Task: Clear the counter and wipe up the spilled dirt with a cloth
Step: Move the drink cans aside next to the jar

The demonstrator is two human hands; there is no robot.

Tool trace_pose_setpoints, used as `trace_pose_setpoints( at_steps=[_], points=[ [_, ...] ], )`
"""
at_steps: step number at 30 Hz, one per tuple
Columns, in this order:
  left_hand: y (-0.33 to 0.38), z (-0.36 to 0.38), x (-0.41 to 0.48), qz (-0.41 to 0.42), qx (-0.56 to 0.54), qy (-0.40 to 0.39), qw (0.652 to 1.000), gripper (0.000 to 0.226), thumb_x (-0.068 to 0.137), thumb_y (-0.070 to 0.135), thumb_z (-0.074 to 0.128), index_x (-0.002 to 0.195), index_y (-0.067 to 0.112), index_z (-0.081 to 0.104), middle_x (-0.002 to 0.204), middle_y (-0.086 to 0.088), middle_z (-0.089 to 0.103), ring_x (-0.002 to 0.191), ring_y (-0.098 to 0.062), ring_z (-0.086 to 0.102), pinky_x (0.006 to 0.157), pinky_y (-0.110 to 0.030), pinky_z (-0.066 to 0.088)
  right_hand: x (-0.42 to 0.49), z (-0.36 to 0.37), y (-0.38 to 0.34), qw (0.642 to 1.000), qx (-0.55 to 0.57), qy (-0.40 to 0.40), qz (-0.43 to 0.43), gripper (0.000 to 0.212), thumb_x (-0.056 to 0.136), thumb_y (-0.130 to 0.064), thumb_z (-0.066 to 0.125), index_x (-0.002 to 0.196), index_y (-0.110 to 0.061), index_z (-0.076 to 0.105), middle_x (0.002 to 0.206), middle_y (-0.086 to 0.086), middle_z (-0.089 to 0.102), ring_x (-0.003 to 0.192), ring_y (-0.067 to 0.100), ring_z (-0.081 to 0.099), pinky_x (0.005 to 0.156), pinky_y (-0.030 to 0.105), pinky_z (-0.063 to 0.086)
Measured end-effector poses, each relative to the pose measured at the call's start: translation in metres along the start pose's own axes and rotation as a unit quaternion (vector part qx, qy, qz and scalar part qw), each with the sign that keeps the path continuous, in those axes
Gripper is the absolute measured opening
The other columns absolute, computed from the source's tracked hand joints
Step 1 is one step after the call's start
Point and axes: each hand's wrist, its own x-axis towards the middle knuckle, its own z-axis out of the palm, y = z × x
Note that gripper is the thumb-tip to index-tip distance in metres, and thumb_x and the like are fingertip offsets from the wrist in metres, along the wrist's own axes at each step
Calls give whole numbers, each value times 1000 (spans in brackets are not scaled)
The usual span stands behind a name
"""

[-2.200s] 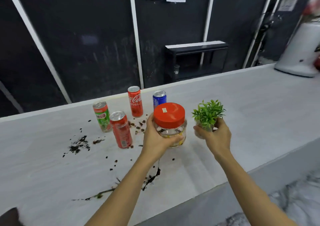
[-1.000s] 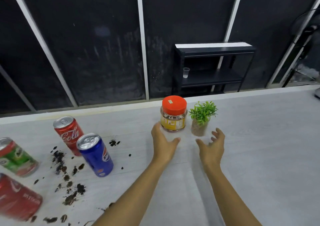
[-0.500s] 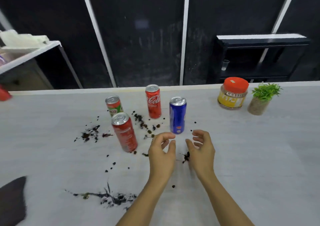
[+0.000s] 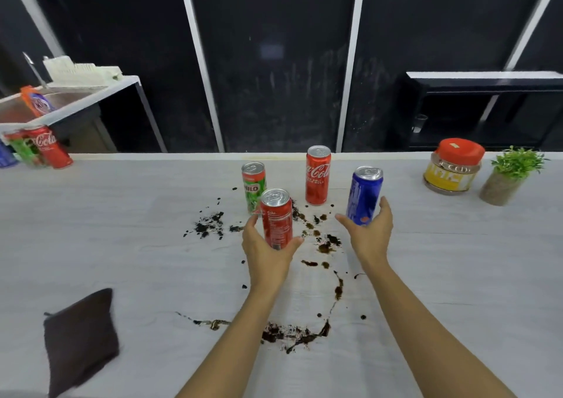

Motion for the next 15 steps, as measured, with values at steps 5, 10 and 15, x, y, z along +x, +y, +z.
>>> trace_pose_setpoints(
  at_steps=[5, 10, 15],
  points=[
    [4, -6, 15, 37, 46, -13, 998, 71, 68, 30, 85, 128, 15, 50, 118, -2, 65, 92, -11, 60, 81, -26, 49, 14, -1, 0, 999, -19, 15, -24, 60, 78, -10, 75, 131, -10, 46, 127, 5, 56, 106, 12, 52, 77, 8, 41],
    [23, -3, 27, 70, 64, -8, 995, 69, 67, 30, 86, 126, 15, 52, 113, 4, 64, 91, -9, 59, 81, -24, 45, 22, -9, 6, 999, -15, 20, -30, 61, 77, -14, 76, 130, -11, 46, 126, 4, 56, 104, 8, 49, 73, 7, 40],
    [54, 41, 31, 105, 66, -33, 992, 68, 67, 34, 85, 124, 17, 53, 114, 4, 64, 93, -8, 59, 76, -20, 45, 32, -45, 6, 998, 28, 43, -23, 61, 75, -14, 78, 128, -13, 46, 119, 0, 55, 94, 5, 55, 63, 5, 45]
  ],
)
